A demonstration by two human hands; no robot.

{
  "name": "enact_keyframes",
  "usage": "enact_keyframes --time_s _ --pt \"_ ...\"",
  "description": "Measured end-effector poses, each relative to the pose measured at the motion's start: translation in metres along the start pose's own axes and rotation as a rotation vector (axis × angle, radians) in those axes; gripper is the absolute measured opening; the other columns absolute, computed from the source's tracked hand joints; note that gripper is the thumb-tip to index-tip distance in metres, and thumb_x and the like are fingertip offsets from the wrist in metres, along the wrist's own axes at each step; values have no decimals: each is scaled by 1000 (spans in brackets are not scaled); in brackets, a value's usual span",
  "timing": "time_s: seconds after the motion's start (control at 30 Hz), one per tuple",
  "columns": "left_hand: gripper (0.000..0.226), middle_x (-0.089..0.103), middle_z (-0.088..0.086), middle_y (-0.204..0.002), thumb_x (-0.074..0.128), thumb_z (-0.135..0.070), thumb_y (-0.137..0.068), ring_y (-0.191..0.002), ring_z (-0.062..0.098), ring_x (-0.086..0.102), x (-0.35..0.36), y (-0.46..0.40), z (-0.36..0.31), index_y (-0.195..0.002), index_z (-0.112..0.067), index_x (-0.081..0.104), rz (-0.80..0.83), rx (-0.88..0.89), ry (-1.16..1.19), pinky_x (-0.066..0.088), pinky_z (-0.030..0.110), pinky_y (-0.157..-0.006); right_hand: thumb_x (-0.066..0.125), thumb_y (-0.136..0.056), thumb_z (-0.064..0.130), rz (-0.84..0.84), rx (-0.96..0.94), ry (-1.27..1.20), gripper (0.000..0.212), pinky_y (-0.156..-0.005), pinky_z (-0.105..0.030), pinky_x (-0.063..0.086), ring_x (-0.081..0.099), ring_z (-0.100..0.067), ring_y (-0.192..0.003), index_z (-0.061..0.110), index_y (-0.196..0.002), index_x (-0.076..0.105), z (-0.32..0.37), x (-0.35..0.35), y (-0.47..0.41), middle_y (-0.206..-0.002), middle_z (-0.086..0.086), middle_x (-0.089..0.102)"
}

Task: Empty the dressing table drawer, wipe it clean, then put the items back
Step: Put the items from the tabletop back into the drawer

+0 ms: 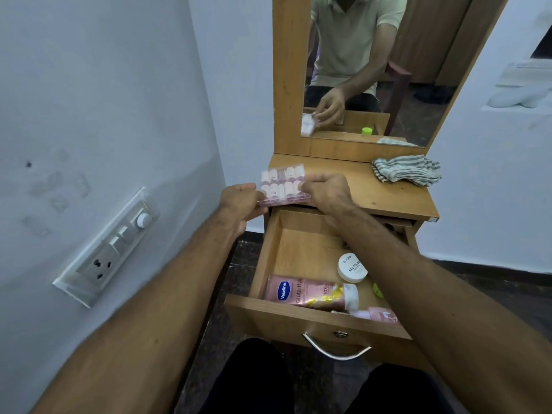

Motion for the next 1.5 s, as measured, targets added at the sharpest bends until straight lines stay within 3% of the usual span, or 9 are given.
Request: enact_keyframes --time_s 0.17,0.33,0.53,0.67,0.77,0.87,1.03,1.27,1.5 --pt "31 72 11 -105 60 9 -91 -72 17 75 -29 32 8 -114 -12 62 256 -112 71 60 27 -62 77 -80 -8 234 38 -239 32 -79 -36 63 77 -24 -91 5 -108 68 -12 -27 37 -104 -13 77" --pt "32 74 16 -109 67 9 -88 -83 22 75 -33 57 20 -113 -11 65 444 -166 -153 62 33 -67 74 -80 -13 299 117 -250 27 -63 -27 60 76 -20 -82 5 -99 68 -36 -57 67 -98 -13 77" --pt "34 69 11 -118 71 6 -86 -100 21 72 -5 71 39 -115 -10 64 461 2 -628 63 36 -79 72 -81 -14 243 226 -200 33 -80 -36 63 74 -28 -100 5 -109 67 -58 -68 76 -109 -16 75" --pt "51 61 4 -132 70 -6 -88 -113 19 59 11 68 50 -136 -19 58 466 229 -992 55 20 -71 66 -85 -18 167 272 -188 39 -67 -31 60 71 -25 -93 3 -118 62 -65 -59 69 -116 -19 70" --pt "52 58 5 -133 67 -13 -91 -118 23 57 21 65 55 -142 -19 54 508 326 -1196 56 28 -85 63 -87 -17 148 299 -162 40 -61 -28 56 69 -24 -94 3 -122 61 -67 -50 60 -119 -19 70" --pt "41 63 4 -117 67 -21 -92 -105 19 61 29 63 60 -133 -17 58 535 355 -1300 55 29 -81 62 -88 -18 143 335 -161 40 -67 -32 58 69 -23 -92 1 -124 61 -71 -43 52 -119 -20 70" --pt "30 61 1 -100 69 -32 -92 -93 17 61 38 62 70 -117 -15 63 416 456 -1491 53 29 -79 61 -86 -21 160 390 -159 37 -46 -25 54 70 -19 -78 3 -115 66 -80 -38 49 -111 -17 72" --pt "41 66 8 -117 69 -37 -92 -103 22 63 42 60 73 -127 -15 62 394 504 -1583 53 32 -86 67 -85 -17 148 353 -52 28 -74 -41 64 74 -26 -93 9 -94 67 -91 -28 47 -109 -17 73" --pt "37 64 10 -119 65 -35 -95 -106 24 62 46 58 76 -123 -11 61 410 510 -1718 54 36 -92 62 -90 -15 138 343 11 24 -68 -58 62 76 -36 -84 6 -97 71 -99 -23 49 -105 -15 73"
Point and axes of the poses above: each hand's wrist, its own y-axis away from the middle knuckle, its own x-axis out of the palm, z = x × y, the point moved 1 cm from there along -y, towards the middle knuckle
